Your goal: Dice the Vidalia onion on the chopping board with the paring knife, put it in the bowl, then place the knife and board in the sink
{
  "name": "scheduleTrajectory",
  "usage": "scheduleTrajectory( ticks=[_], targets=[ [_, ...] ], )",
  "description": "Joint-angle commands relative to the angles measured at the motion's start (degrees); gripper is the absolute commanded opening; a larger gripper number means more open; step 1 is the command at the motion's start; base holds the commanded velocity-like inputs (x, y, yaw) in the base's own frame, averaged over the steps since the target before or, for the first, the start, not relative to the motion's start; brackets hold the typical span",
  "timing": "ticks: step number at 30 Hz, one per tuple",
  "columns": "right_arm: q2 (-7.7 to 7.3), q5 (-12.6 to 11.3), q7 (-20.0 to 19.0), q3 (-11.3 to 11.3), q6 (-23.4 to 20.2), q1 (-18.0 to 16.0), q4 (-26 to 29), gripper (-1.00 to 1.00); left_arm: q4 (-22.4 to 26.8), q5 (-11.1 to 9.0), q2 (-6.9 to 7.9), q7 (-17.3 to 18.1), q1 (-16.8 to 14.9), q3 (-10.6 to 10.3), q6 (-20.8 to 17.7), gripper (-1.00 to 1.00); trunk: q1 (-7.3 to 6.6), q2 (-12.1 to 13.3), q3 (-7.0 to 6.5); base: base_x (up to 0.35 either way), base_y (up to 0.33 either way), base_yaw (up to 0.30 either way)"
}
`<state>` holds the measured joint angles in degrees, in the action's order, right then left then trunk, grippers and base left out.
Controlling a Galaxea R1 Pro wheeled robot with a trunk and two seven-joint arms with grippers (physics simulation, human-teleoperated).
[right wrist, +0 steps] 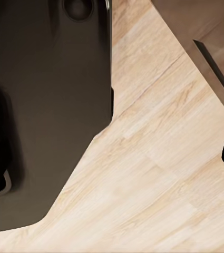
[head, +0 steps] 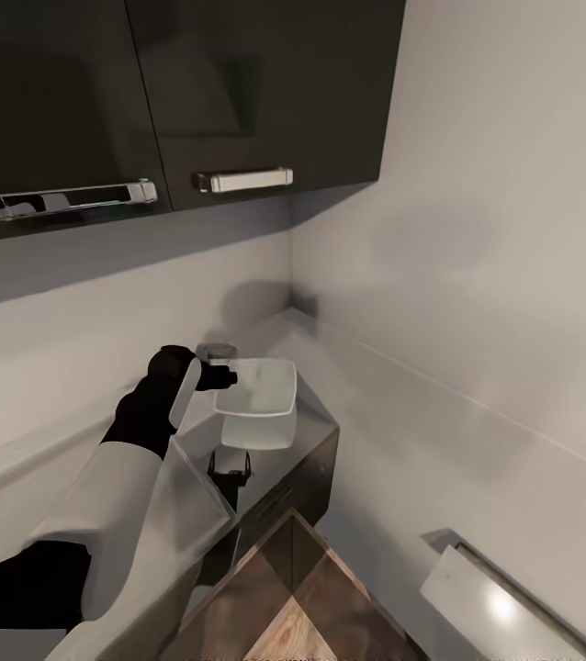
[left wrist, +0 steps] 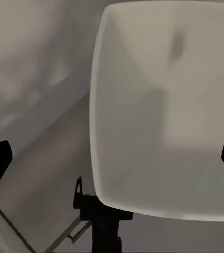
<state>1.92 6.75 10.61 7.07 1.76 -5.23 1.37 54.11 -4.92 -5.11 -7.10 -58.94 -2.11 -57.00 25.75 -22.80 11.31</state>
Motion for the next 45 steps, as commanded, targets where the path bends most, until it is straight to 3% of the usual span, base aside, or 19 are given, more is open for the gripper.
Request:
scheduleTrajectory(
  ticks=[1,45],
  targets=[
    [0.02,0.6,0.2,0.5,0.2,0.0,0.0,1.00,0.0,-0.5,0.01,-0.5,-0.1,-0.1,-0.2,1.00,0.03,-0.1,0.21,0.000,0.000,0.000],
    [0.01,0.6,0.2,0.5,0.2,0.0,0.0,1.00,-0.1,-1.0,0.89,-0.2,0.0,0.2,-0.3,1.00,0.03,-0.1,4.28,0.000,0.000,0.000]
  ],
)
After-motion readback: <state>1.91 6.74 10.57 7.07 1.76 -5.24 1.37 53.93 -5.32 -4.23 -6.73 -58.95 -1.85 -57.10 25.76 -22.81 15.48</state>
